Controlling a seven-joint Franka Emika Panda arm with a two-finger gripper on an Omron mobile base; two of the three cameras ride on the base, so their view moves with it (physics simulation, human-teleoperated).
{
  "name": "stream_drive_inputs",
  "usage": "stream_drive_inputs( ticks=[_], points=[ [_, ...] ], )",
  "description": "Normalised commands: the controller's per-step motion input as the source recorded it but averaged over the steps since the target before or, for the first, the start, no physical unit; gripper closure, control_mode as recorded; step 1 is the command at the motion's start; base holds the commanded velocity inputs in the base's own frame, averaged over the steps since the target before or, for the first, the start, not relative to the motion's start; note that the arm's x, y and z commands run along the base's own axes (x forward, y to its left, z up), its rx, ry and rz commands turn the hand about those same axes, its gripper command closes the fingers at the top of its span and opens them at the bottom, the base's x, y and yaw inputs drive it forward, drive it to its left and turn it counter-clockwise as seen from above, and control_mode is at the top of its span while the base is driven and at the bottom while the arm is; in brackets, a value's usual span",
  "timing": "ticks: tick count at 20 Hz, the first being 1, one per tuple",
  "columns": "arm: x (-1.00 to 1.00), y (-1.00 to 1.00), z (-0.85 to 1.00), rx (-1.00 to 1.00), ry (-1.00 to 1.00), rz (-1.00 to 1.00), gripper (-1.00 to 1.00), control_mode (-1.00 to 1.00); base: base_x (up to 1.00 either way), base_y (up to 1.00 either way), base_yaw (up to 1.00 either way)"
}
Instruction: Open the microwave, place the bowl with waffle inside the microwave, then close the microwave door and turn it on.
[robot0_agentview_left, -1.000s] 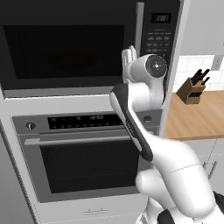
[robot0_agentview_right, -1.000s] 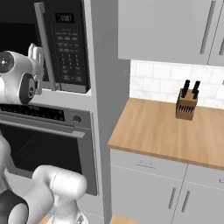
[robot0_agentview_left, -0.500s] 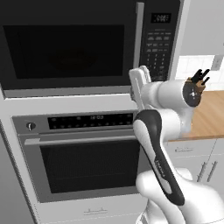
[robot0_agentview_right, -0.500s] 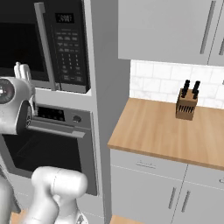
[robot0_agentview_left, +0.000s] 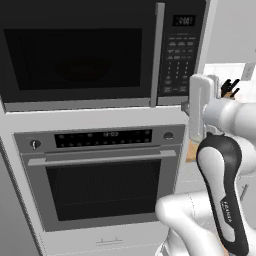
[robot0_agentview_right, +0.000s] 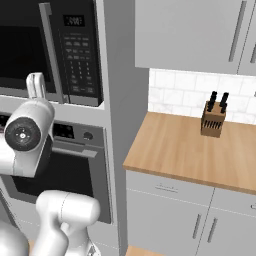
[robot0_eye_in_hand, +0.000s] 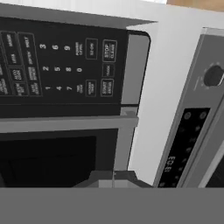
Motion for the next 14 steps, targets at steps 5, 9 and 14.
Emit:
stream_drive_inputs(
  ticks=[5, 9, 14],
  points=[
    [-0.13, -0.45, 0.41, 0.07, -0.03, 0.00, 1.00, -1.00, 0.00, 0.00, 0.00],
    [0.12, -0.05, -0.01, -0.03, 0.05, 0.00, 1.00, -1.00, 0.00, 0.00, 0.00],
    [0.36, 0.00, -0.17, -0.08, 0.07, 0.00, 1.00, -1.00, 0.00, 0.00, 0.00]
  ],
)
